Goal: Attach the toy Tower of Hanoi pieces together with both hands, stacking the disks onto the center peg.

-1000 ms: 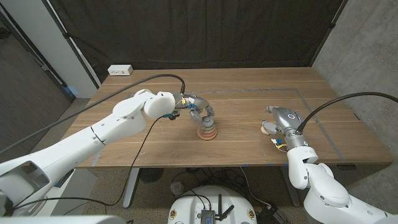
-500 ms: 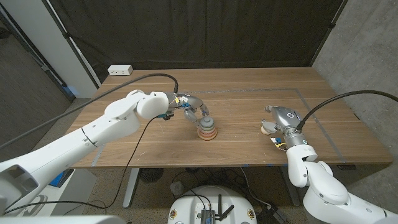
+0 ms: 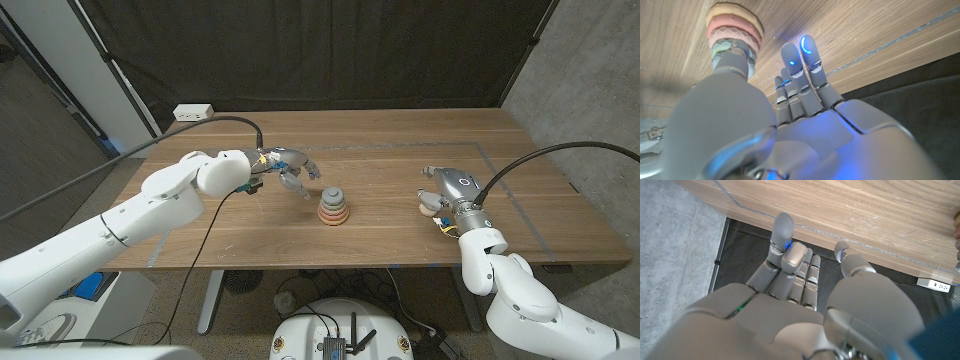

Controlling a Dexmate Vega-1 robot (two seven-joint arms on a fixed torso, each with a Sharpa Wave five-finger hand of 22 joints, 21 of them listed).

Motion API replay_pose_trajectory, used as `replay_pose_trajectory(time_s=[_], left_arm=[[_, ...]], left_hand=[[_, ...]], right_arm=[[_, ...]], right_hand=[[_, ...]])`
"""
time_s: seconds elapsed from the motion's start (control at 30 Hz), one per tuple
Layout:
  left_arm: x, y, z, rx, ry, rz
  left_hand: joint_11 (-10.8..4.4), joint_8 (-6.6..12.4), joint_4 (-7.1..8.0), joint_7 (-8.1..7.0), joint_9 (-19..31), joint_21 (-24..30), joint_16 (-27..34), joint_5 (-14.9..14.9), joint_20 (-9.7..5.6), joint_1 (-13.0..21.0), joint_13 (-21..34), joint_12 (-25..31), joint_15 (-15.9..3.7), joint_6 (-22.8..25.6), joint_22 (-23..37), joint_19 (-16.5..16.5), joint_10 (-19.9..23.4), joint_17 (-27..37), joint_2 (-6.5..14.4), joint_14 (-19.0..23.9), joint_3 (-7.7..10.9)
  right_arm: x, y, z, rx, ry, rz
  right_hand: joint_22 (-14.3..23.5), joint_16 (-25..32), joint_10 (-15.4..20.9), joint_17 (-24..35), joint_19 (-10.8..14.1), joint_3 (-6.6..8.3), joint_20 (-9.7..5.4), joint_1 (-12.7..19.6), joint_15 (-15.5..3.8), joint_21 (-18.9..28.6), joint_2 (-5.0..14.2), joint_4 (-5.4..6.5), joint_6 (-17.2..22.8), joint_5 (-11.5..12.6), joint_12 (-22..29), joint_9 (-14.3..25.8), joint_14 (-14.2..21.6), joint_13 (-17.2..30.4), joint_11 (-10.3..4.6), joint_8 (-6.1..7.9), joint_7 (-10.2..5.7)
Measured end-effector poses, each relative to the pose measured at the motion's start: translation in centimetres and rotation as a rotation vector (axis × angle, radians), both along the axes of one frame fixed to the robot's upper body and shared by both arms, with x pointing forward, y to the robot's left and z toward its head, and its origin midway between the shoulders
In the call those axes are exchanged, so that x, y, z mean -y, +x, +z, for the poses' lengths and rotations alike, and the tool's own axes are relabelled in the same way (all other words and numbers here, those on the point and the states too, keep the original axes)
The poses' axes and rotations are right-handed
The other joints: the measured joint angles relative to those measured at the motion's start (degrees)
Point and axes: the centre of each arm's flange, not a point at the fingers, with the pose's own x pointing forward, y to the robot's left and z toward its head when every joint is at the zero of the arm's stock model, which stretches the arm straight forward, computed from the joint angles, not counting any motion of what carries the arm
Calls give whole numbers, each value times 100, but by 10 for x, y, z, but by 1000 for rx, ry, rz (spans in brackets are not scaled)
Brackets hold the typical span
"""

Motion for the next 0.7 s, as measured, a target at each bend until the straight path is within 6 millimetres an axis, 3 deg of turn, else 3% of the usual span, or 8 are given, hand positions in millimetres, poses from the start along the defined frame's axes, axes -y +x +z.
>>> replay_pose_trajectory(time_s=[0.2,0.7], left_arm=[[-12,-7,-7,29,-48,40],[-42,-26,-32,98,-195,130]], left_hand=[[-20,0,0,-16,-1,0,22,0,-22,21,0,11,0,32,-17,22,26,7,40,0,0],[-69,52,-24,-57,-27,0,22,0,-20,-23,-11,55,-22,202,-16,24,212,-7,84,22,25]], right_arm=[[0,3,2,0,-5,17],[1,11,4,-9,-12,60]], right_hand=[[0,0,0,0,0,0,0,-82,0,0,-82,0,22,0,0,26,0,0,0,0,22],[1,-1,-20,-17,0,15,0,-25,0,0,-25,-15,22,0,1,65,0,0,22,0,22]])
